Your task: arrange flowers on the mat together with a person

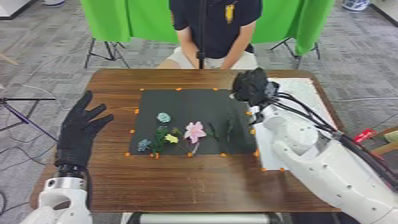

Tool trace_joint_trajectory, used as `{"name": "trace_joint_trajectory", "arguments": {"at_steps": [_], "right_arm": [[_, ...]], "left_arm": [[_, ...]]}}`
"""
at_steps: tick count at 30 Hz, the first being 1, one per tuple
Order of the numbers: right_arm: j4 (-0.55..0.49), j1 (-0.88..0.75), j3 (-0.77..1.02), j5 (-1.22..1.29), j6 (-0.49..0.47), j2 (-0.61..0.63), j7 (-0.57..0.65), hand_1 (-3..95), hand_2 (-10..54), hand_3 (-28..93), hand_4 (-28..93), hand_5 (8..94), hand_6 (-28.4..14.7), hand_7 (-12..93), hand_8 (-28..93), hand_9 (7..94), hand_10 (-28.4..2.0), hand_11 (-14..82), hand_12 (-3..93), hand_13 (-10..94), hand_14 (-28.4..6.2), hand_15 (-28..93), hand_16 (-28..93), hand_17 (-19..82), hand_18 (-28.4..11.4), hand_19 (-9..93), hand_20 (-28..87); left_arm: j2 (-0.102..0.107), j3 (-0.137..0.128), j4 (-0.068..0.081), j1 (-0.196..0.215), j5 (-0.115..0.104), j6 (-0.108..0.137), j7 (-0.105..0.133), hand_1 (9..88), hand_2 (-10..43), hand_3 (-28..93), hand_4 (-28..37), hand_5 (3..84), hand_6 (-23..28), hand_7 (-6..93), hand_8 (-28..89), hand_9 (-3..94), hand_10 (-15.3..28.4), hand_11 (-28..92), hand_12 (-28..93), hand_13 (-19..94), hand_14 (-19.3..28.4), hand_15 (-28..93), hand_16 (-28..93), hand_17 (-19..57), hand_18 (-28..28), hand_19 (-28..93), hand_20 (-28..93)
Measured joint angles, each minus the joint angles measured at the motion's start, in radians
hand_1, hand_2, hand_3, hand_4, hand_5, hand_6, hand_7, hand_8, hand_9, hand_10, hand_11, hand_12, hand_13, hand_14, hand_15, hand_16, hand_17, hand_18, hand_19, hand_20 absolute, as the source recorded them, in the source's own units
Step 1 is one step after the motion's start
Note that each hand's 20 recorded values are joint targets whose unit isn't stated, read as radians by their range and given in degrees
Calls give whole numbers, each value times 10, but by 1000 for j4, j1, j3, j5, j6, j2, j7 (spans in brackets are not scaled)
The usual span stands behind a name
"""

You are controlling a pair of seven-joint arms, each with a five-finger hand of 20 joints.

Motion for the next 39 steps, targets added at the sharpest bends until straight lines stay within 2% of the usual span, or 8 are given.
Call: {"name": "trace_joint_trajectory", "arguments": {"at_steps": [11,16,23,28,34,39], "right_arm": [[26,13,-96,-57,-42,-26,-23,534,-95,673,-283,794,84,174,-41,848,-62,97,352,687,-46,427,291,202,-170,635,157],[25,12,-104,-82,-62,-22,-35,522,-95,672,-283,754,82,178,-54,795,-68,128,303,660,-52,427,265,183,-182,621,167],[26,5,-104,-107,-98,-22,-59,510,-95,668,-283,737,83,181,-60,774,-71,157,282,651,-58,435,245,178,-187,614,172],[25,2,-106,-122,-116,-22,-69,463,-95,710,-283,702,81,185,-66,740,-78,215,238,634,-70,463,187,167,-190,604,182],[-1,-15,-96,-132,-170,-14,-90,411,-95,783,-283,663,80,179,-118,704,-90,268,186,612,-78,476,169,155,-192,598,189],[-28,-31,-72,-133,-241,-7,-104,381,-95,790,-283,641,74,177,-145,687,-97,268,173,595,-87,477,163,148,-195,594,194]], "left_arm": [[-2,-3,-2,3,2,1,-4,239,65,798,-283,278,10,145,-122,326,158,222,66,277,244,473,-85,-83,227,476,162],[-1,-3,-2,3,1,1,-3,242,66,798,-283,278,10,145,-122,326,158,222,66,277,243,472,-85,-83,227,475,162],[-1,-2,-2,3,1,2,-4,244,65,800,-283,278,10,145,-122,327,158,223,67,277,244,474,-85,-83,226,475,161],[-1,-2,-2,3,2,2,-9,246,65,800,-283,278,10,145,-122,326,158,223,66,277,244,475,-86,-83,226,475,161],[-2,-3,-2,3,4,2,-16,246,67,800,-282,277,10,146,-122,325,159,224,67,276,244,477,-86,-84,226,476,162],[-3,-4,-3,5,6,2,-22,247,66,800,-282,278,10,145,-123,326,159,223,66,277,244,475,-86,-83,226,476,161]]}}
